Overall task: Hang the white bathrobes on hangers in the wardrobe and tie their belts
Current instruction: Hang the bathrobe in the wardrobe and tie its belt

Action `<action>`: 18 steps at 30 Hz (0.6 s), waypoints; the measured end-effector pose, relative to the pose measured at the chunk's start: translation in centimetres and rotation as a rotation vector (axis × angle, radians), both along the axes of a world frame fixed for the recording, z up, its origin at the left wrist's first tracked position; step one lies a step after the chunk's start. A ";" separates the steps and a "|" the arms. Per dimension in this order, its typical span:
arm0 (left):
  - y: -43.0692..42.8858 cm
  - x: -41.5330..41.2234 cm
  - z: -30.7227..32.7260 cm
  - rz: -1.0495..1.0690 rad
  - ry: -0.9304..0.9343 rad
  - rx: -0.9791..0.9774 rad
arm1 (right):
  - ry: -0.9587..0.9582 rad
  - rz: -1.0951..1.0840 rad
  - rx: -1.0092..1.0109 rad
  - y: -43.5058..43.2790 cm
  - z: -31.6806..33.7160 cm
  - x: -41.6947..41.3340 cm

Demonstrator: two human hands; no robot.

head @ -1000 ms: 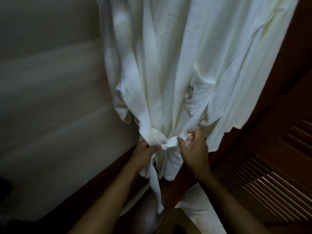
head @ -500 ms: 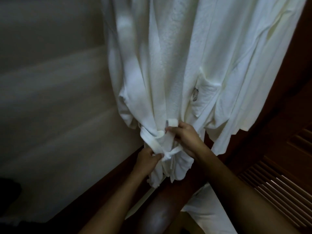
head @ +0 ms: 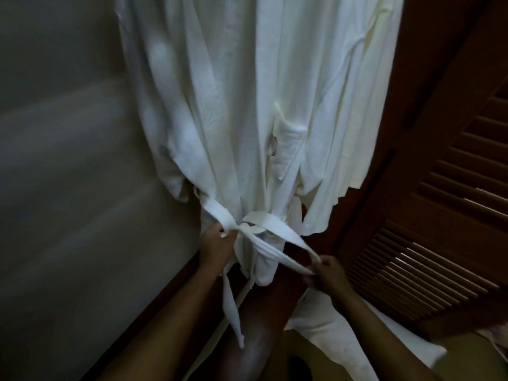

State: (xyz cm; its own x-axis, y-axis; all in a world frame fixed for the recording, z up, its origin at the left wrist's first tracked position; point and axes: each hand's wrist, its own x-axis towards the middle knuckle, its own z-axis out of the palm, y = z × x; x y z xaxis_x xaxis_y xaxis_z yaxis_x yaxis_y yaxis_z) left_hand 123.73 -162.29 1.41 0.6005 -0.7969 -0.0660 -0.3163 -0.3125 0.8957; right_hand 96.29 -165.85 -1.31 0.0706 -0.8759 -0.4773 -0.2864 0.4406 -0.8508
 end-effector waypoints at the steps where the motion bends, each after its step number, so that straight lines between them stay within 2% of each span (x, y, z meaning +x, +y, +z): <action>1: 0.0 -0.2 0.0 -0.010 -0.028 -0.004 | 0.049 0.091 0.053 0.8 -1.0 -0.3; 2: 0.0 -0.4 0.1 -0.014 -0.040 -0.008 | 0.105 0.176 0.074 1.2 -1.9 -0.4; 4: 0.3 -0.5 0.4 -0.028 -0.046 -0.010 | 0.257 0.282 -0.016 1.9 -2.4 0.1; 6: 0.7 -0.5 1.1 -0.060 -0.036 -0.013 | 0.346 0.243 -0.224 1.8 -0.1 1.7; 8: 1.2 -0.5 1.5 -0.079 0.026 -0.032 | 0.357 0.193 -0.485 1.1 2.7 4.0; 11: 1.3 -0.2 1.6 -0.117 0.146 -0.035 | 0.345 0.284 -0.719 -0.8 5.4 7.7; 15: 1.3 0.1 1.4 -0.144 0.294 0.061 | 0.477 0.437 -0.703 -2.9 5.1 11.0; 18: 1.8 0.2 1.4 -0.182 0.299 0.089 | 0.534 0.499 -0.660 -3.7 4.7 11.8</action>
